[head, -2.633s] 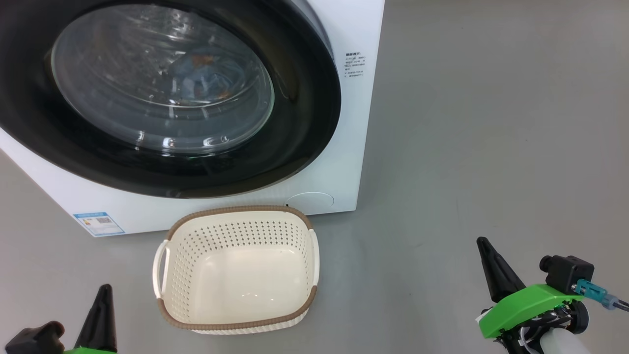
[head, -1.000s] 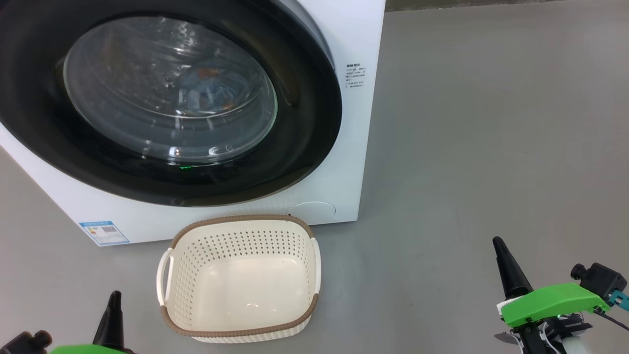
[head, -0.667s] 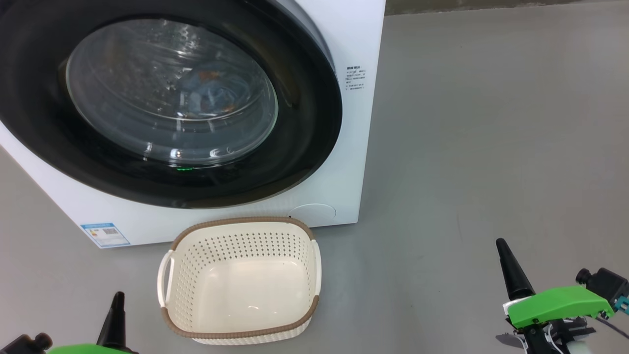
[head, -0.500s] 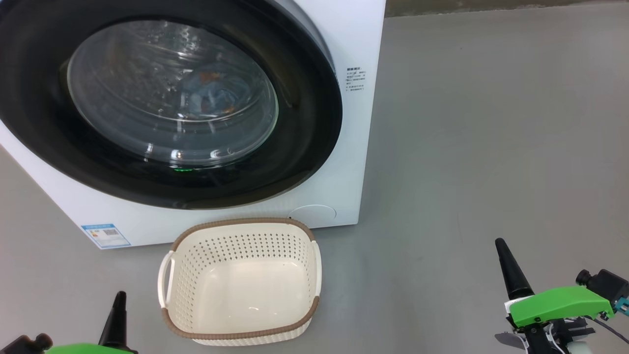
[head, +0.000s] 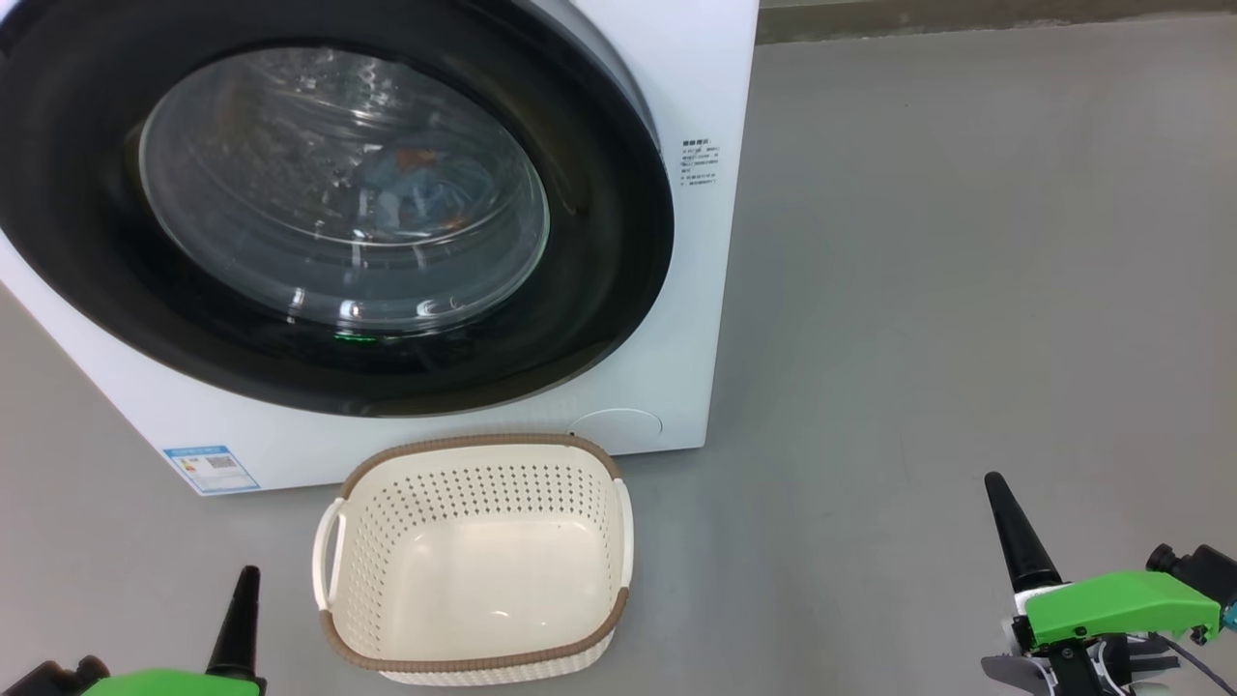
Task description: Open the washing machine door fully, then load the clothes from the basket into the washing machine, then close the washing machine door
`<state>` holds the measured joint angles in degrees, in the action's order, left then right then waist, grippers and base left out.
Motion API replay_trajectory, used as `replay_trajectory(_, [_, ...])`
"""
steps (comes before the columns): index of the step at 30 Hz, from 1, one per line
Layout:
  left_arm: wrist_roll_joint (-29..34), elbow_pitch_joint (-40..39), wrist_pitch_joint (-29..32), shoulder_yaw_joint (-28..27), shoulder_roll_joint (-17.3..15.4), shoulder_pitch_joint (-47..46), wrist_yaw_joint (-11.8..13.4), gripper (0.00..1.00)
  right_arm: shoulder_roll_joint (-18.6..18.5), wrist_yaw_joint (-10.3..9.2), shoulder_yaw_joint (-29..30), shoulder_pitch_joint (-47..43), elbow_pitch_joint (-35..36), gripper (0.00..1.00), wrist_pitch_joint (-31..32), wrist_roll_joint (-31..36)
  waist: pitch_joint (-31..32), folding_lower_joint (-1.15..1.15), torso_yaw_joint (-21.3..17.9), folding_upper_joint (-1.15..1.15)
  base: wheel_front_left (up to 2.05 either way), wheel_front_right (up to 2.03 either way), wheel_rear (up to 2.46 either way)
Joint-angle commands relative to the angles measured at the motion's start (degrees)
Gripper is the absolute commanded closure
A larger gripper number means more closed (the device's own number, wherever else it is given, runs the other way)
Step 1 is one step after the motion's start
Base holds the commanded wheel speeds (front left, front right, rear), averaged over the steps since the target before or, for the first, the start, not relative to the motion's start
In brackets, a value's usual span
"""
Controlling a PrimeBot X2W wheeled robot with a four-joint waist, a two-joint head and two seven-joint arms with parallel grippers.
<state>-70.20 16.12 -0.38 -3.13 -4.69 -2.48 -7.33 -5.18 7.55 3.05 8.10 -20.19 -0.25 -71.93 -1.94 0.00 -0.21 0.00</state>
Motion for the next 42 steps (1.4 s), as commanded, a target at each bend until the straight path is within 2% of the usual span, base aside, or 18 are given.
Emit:
replay_trajectory(1, [-1.6, -1.7, 0.7, -1.7, -0.7, -2.5, -0.1, 1.00, 0.0, -0.04, -0.3, 0.5, 2.0, 1.00, 0.5, -1.5, 0.1, 0.00, 0.0, 0.00, 0.00, 0.00, 0.00])
replay_trajectory(38, [-21.5, -2.1, 6.8, -3.4, 1.8, -3.7, -0.2, 1.00, 2.3, -0.06, 3.5, -1.9, 6.1, 1.00, 6.7, -19.8, 1.7, 0.00, 0.2, 0.00, 0.00, 0.00, 0.00])
replay_trajectory(42, [-21.9, -2.1, 6.9, -3.5, 1.8, -3.7, -0.2, 1.00, 2.3, -0.06, 3.5, -1.9, 6.2, 1.00, 6.8, -20.2, 1.8, 0.00, 0.2, 0.00, 0.00, 0.00, 0.00])
